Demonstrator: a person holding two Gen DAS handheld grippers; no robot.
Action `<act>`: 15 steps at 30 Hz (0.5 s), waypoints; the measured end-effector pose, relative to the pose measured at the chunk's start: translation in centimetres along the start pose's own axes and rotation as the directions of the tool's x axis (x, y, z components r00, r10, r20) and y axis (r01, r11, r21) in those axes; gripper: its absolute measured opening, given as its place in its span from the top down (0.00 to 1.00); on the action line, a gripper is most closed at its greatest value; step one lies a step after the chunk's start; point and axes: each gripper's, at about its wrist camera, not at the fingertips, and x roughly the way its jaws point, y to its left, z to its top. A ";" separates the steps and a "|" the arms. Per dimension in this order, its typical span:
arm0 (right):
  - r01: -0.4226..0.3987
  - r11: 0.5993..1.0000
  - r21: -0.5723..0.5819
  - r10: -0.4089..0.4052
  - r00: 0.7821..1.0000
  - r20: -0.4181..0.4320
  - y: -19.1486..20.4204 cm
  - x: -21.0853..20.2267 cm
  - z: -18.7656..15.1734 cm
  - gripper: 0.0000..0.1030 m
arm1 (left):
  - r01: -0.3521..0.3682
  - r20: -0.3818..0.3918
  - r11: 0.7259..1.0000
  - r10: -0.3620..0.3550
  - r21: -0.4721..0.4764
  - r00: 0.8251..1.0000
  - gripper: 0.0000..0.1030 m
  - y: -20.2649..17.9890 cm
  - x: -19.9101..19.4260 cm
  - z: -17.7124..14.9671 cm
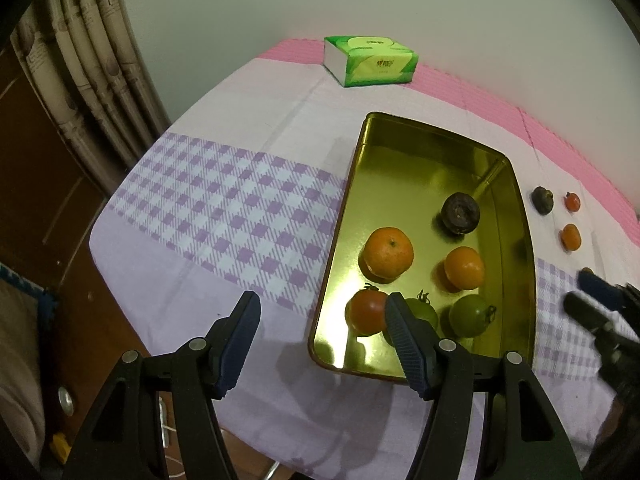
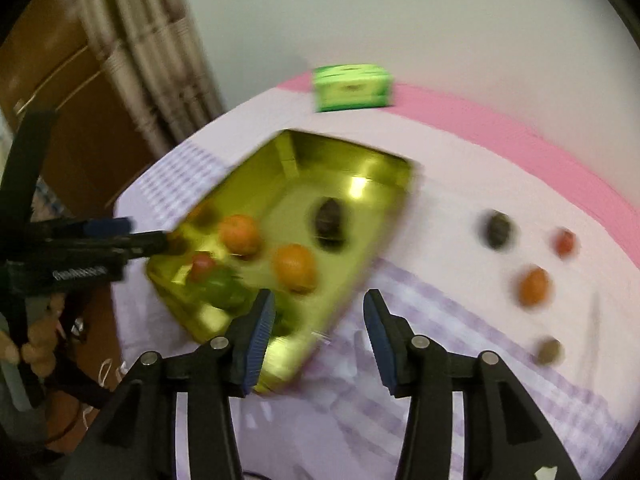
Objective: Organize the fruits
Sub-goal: 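Lower the large green tomato into the gold tin and open the right tool, then grasp the orange with left tool while right tool grasps the olive-brown round fruit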
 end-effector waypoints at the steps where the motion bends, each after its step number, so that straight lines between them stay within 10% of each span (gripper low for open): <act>1: 0.022 0.999 0.035 -0.022 1.000 -0.001 -1.6 -0.4 -0.6 0.58 | -0.002 0.001 1.000 0.002 0.002 1.000 0.36 0.0 0.0 0.0; 15: 0.216 0.948 0.233 -0.214 0.976 -0.037 -13.5 0.7 -4.5 0.58 | -0.008 0.034 0.988 0.003 0.153 0.999 0.36 -5.0 -0.6 0.1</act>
